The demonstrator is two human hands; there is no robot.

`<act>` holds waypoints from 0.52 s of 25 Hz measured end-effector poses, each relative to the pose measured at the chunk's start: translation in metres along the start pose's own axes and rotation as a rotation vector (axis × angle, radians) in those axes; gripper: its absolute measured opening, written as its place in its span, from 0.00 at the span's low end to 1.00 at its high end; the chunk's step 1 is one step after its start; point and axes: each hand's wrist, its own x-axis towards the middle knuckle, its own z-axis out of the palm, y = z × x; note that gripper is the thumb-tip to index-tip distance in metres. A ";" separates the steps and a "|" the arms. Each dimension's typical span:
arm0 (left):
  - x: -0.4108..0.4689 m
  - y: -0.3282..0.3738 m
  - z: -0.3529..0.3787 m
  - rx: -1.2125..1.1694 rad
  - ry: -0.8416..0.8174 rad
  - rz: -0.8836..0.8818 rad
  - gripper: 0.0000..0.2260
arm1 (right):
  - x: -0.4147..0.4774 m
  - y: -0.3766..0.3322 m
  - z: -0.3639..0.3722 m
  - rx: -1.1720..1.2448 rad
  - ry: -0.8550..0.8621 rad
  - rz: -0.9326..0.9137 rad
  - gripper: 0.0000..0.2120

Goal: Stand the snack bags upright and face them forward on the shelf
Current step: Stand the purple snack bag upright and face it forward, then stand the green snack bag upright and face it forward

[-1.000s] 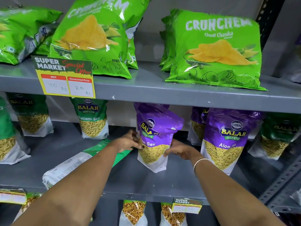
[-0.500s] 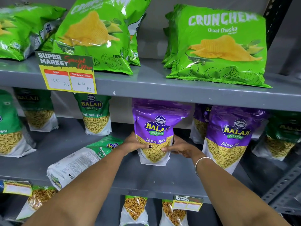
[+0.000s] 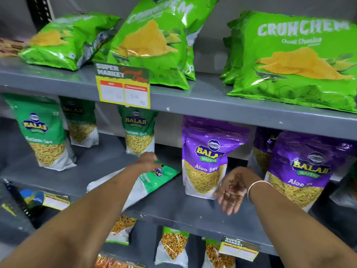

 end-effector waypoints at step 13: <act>0.061 -0.167 -0.055 -0.505 -0.634 -0.344 0.23 | 0.045 -0.141 0.176 0.622 -0.014 -0.091 0.56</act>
